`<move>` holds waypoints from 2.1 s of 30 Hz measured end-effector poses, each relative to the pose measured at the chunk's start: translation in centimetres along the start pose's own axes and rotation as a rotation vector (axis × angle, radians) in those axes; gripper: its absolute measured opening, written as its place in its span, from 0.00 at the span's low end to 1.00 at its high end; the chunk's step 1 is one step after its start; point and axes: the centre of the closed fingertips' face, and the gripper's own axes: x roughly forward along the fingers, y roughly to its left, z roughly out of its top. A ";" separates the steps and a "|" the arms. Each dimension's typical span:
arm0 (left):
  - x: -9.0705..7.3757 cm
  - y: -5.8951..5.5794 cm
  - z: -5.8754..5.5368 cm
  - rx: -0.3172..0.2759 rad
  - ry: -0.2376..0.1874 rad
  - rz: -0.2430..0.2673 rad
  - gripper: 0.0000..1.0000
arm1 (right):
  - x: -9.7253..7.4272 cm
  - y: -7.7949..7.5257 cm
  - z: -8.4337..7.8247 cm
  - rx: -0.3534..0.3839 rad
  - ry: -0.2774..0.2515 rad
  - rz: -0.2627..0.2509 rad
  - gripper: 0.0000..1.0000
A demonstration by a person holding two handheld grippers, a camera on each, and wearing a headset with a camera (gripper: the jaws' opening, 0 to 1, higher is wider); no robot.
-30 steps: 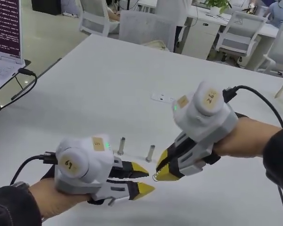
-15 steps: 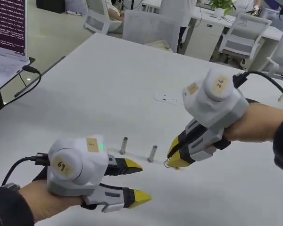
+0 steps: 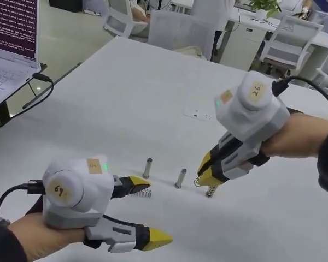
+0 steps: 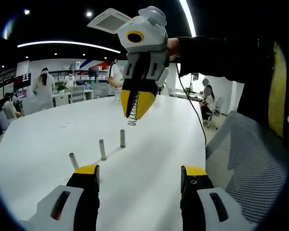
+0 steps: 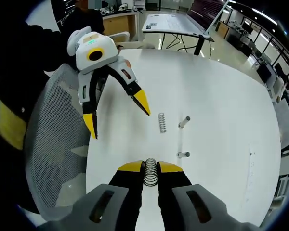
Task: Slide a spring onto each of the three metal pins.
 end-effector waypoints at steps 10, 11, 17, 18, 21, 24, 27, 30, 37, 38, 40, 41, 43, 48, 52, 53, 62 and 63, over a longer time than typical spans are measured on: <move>-1.4 1.4 -0.6 0.016 -0.012 0.080 0.76 | 0.2 -1.2 0.3 -0.015 0.024 -0.007 0.08; -1.5 1.6 -0.7 0.015 -0.010 0.088 0.77 | 0.2 -1.4 0.3 -0.015 0.025 -0.007 0.08; -2.7 2.6 -1.6 0.047 0.008 0.145 0.78 | 0.5 -2.4 0.8 -0.027 0.036 -0.006 0.08; -2.8 2.8 -1.7 0.048 0.009 0.153 0.79 | 0.6 -2.5 0.8 -0.028 0.037 -0.007 0.08; -3.3 3.2 -2.0 0.048 0.011 0.170 0.78 | 0.9 -3.0 0.7 -0.034 0.049 -0.009 0.08; -3.6 3.5 -2.2 0.043 0.012 0.181 0.78 | 1.1 -3.4 0.8 -0.035 0.054 -0.007 0.08; -3.9 3.6 -2.3 0.047 0.016 0.195 0.78 | 1.5 -3.9 0.8 -0.037 0.063 -0.006 0.08; -4.2 3.9 -2.6 0.044 0.018 0.207 0.78 | 1.9 -4.2 0.6 -0.044 0.082 -0.003 0.08; -4.7 4.2 -3.1 0.031 0.021 0.225 0.77 | 3.1 -5.2 0.3 -0.062 0.113 0.001 0.08; -4.7 4.3 -3.1 0.027 0.019 0.226 0.76 | 3.3 -5.3 0.2 -0.061 0.114 0.003 0.08; -4.8 4.3 -3.2 0.027 0.020 0.229 0.76 | 3.5 -5.6 0.1 -0.063 0.122 0.002 0.08; -4.8 4.4 -3.2 0.026 0.021 0.229 0.76 | 3.6 -5.8 0.0 -0.062 0.124 0.000 0.08; -4.8 4.5 -3.2 0.026 0.022 0.231 0.76 | 3.9 -6.1 -0.1 -0.051 0.124 0.004 0.08; -4.7 4.6 -3.3 0.021 0.022 0.230 0.76 | 4.4 -6.6 -0.5 -0.041 0.132 0.011 0.08; -4.6 4.7 -3.4 0.017 0.024 0.231 0.76 | 4.6 -6.9 -0.7 -0.035 0.131 0.014 0.08; -4.5 4.7 -3.3 0.015 0.022 0.231 0.76 | 4.7 -6.9 -0.7 -0.034 0.132 0.015 0.08; -4.4 4.9 -3.5 0.006 0.028 0.230 0.75 | 5.3 -7.1 -0.9 -0.041 0.142 0.027 0.08; -4.4 4.9 -3.5 0.006 0.028 0.231 0.75 | 5.3 -7.1 -1.0 -0.041 0.143 0.026 0.08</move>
